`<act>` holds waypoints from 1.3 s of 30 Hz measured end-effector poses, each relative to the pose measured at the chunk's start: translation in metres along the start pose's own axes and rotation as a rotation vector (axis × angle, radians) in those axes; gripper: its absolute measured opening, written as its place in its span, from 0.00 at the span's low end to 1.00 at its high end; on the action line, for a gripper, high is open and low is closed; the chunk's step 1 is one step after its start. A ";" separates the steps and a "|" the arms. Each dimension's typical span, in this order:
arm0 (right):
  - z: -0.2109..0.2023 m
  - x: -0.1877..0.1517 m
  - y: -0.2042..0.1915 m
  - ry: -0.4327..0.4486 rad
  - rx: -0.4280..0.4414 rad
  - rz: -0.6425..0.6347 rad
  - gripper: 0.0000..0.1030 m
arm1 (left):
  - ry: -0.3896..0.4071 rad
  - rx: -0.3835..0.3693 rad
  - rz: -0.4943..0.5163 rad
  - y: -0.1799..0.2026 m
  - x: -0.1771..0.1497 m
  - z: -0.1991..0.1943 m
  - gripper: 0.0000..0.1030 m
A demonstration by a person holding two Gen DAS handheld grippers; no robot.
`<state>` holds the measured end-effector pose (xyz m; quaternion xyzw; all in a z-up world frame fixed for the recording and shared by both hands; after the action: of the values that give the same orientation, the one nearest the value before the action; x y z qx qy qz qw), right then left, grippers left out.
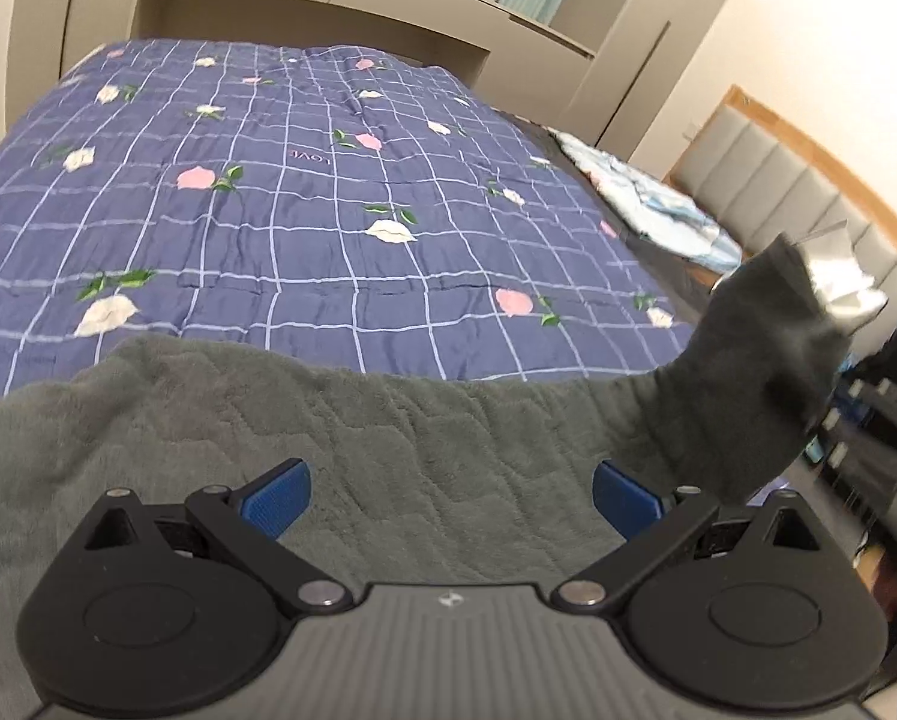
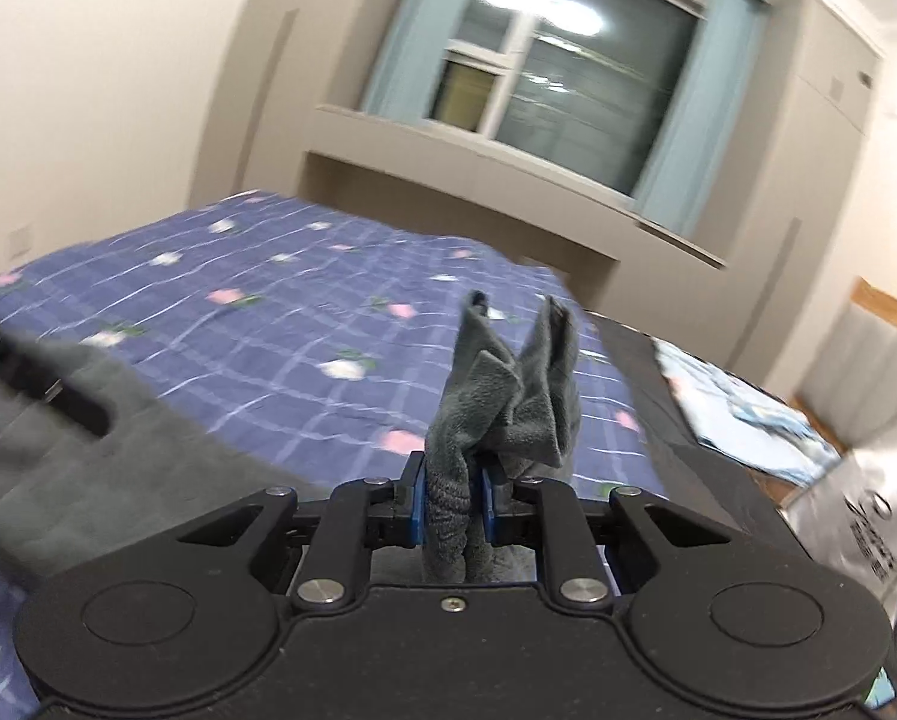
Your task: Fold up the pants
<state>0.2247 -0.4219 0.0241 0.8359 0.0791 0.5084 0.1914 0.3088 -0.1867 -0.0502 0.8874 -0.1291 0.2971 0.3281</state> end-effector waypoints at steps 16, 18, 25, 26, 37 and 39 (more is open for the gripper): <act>-0.003 -0.064 -0.155 -0.087 0.113 -0.263 0.39 | -0.031 -0.011 -0.105 -0.025 -0.026 0.002 0.99; -0.007 -0.063 -0.155 -0.087 0.131 -0.225 0.52 | -0.042 -0.010 -0.116 -0.027 -0.029 0.005 0.99; -0.032 -0.056 -0.141 -0.068 0.187 -0.105 0.86 | -0.053 -0.026 -0.133 -0.022 -0.032 0.010 0.99; -0.034 -0.055 -0.139 -0.062 0.175 -0.106 0.88 | -0.052 -0.024 -0.137 -0.022 -0.032 0.011 0.99; -0.022 -0.046 -0.078 -0.022 -0.061 0.040 0.99 | -0.099 -0.056 -0.190 -0.015 -0.031 0.036 0.99; -0.013 -0.050 -0.069 -0.035 -0.096 0.061 0.99 | -0.111 -0.068 -0.204 -0.013 -0.032 0.042 0.99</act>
<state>0.1943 -0.3718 -0.0390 0.8365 0.0257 0.5024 0.2171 0.3076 -0.2032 -0.1017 0.8993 -0.0663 0.2081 0.3790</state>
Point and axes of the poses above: each gripper's, at about its wrist camera, not at the fingertips, and z roughly the way its jaws point, y to its right, x to its top, the point moved 7 cm from there along z, roughly the way its jaws point, and after that the axes turned 10 degrees about -x, right-handed, at the moved point
